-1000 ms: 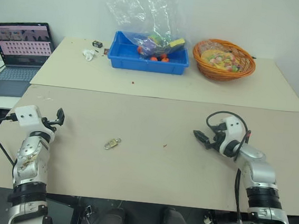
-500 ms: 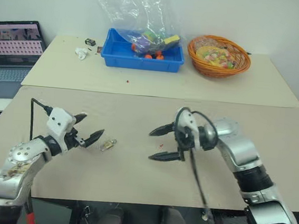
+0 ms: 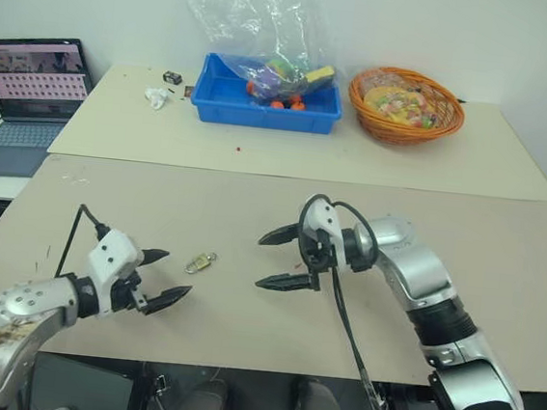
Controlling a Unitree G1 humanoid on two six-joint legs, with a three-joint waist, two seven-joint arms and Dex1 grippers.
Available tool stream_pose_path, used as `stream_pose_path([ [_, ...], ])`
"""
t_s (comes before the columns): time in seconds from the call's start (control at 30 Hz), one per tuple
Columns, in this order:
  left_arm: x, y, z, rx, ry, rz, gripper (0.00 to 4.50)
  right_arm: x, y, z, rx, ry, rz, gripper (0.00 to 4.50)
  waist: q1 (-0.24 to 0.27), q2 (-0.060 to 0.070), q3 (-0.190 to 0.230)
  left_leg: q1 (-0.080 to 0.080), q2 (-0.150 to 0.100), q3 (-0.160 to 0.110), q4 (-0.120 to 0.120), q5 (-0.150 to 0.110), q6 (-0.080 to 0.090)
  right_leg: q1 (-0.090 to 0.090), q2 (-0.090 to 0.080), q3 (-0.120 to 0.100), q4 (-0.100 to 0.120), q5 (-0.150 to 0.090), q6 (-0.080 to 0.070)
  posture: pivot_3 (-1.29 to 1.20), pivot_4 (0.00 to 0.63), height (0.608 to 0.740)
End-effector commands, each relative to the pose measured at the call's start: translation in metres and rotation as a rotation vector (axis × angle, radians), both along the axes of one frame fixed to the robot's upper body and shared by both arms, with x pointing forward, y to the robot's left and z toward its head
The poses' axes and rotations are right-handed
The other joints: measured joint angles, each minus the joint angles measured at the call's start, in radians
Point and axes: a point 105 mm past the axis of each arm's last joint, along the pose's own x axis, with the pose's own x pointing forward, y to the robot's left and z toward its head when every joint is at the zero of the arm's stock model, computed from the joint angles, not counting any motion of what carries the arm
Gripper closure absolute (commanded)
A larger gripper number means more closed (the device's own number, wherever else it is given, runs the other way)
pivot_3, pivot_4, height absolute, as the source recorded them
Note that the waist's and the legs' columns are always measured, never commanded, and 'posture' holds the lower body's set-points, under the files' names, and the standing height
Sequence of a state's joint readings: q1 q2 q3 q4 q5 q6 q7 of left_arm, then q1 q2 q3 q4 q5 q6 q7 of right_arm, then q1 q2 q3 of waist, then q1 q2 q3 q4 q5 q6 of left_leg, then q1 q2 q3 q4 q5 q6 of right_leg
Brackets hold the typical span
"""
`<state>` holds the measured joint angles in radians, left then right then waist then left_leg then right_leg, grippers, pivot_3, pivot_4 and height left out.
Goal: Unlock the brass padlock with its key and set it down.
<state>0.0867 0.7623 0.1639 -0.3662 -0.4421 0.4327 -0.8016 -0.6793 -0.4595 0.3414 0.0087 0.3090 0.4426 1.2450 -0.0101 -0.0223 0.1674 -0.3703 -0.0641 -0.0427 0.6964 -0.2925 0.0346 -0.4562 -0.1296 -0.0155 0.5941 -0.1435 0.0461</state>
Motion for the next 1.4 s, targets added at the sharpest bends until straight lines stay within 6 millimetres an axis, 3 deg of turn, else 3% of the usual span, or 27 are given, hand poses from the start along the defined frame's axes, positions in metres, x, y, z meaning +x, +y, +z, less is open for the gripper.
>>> stream_pose_path([
  [0.03,0.007,-0.003,-0.006,0.029,-0.027,-0.033,0.08,-0.004,-0.003,0.011,0.042,-0.031,-0.016,0.00,-0.002,0.000,0.000,0.000,0.000,0.000,0.000,0.000,0.000,0.000,0.000,0.000,0.000,0.000,0.000,0.00,0.150,0.732],
  [0.33,0.029,0.003,-0.032,0.030,0.009,0.029,0.08,-0.008,-0.005,0.019,0.077,-0.034,-0.060,0.00,-0.003,0.000,0.000,0.000,0.001,0.001,0.000,0.000,0.000,-0.001,0.001,0.000,0.000,0.000,-0.001,0.00,0.150,0.732],
  [0.67,0.035,-0.015,-0.035,-0.032,0.054,-0.019,0.08,-0.011,-0.008,0.020,0.101,-0.019,-0.100,0.00,0.001,0.000,0.000,0.001,0.001,0.001,0.000,0.000,0.000,0.000,0.001,0.000,0.001,0.000,-0.001,0.00,0.150,0.732],
  [0.97,0.029,-0.016,-0.037,-0.028,0.099,-0.029,3.56,-0.011,-0.009,0.023,0.111,-0.027,-0.116,0.00,-0.002,0.000,0.000,0.001,0.001,0.001,0.000,0.000,0.000,0.000,0.001,0.001,0.000,0.000,-0.001,0.00,0.150,0.732],
  [1.1,0.026,-0.020,-0.032,0.021,0.082,-0.046,3.68,-0.008,-0.009,0.022,0.103,-0.034,-0.128,0.00,-0.002,0.000,0.000,0.001,0.001,0.001,0.000,0.000,0.000,0.000,0.001,0.000,0.000,0.000,-0.001,0.00,0.150,0.732],
  [1.2,0.032,-0.028,-0.014,0.083,-0.019,-0.071,3.68,-0.004,-0.007,0.022,0.102,-0.037,-0.146,0.00,-0.002,0.000,0.000,0.001,0.001,0.001,0.000,0.000,0.000,0.000,0.001,0.001,0.001,0.000,-0.001,0.00,0.150,0.732],
  [1.27,0.041,-0.039,0.010,0.163,-0.177,-0.092,3.68,0.003,-0.006,0.022,0.102,-0.027,-0.181,0.00,0.000,0.000,0.000,0.001,0.001,0.001,0.000,0.000,0.000,0.000,0.001,0.001,0.000,0.000,-0.001,0.00,0.150,0.732],
  [1.3,0.050,-0.045,0.030,0.263,-0.354,-0.081,3.68,0.007,-0.006,0.024,0.110,-0.020,-0.208,0.00,0.001,-0.001,0.000,0.001,0.001,0.001,0.000,0.000,0.000,0.000,0.001,0.000,0.000,0.000,-0.001,0.00,0.150,0.732],
  [1.4,0.055,-0.060,0.063,0.534,-0.779,-0.071,3.68,0.013,-0.010,0.029,0.133,0.014,-0.247,0.00,0.008,-0.001,0.000,0.000,0.001,0.001,0.001,0.001,-0.002,0.000,0.001,0.000,0.000,0.002,-0.002,0.00,0.150,0.732],
])
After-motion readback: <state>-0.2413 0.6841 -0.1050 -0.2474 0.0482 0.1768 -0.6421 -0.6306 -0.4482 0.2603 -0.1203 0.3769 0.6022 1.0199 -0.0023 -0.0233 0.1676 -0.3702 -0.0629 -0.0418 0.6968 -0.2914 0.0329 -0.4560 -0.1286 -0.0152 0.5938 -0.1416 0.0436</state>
